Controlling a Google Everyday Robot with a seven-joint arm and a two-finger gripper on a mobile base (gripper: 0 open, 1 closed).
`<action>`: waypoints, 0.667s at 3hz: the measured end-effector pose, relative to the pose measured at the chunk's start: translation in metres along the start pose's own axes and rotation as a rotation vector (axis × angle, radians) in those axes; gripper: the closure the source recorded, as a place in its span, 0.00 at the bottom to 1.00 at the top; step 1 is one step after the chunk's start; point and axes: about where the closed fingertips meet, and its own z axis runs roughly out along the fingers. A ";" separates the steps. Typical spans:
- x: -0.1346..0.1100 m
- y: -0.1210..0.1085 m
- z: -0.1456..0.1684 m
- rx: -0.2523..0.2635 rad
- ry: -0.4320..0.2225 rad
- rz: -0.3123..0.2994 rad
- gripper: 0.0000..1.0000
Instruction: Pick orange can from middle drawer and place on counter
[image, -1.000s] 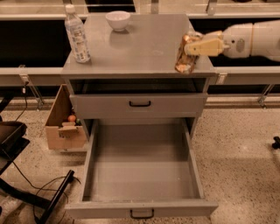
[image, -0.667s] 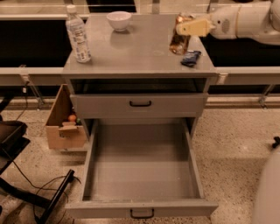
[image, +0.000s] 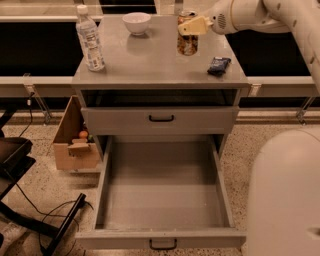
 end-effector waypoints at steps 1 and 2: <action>0.001 0.000 -0.002 -0.002 -0.004 0.005 1.00; -0.001 -0.019 0.016 0.053 -0.036 0.051 1.00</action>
Offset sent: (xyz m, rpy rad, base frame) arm 0.0379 -0.0116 0.0038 0.1014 -0.0253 -0.1181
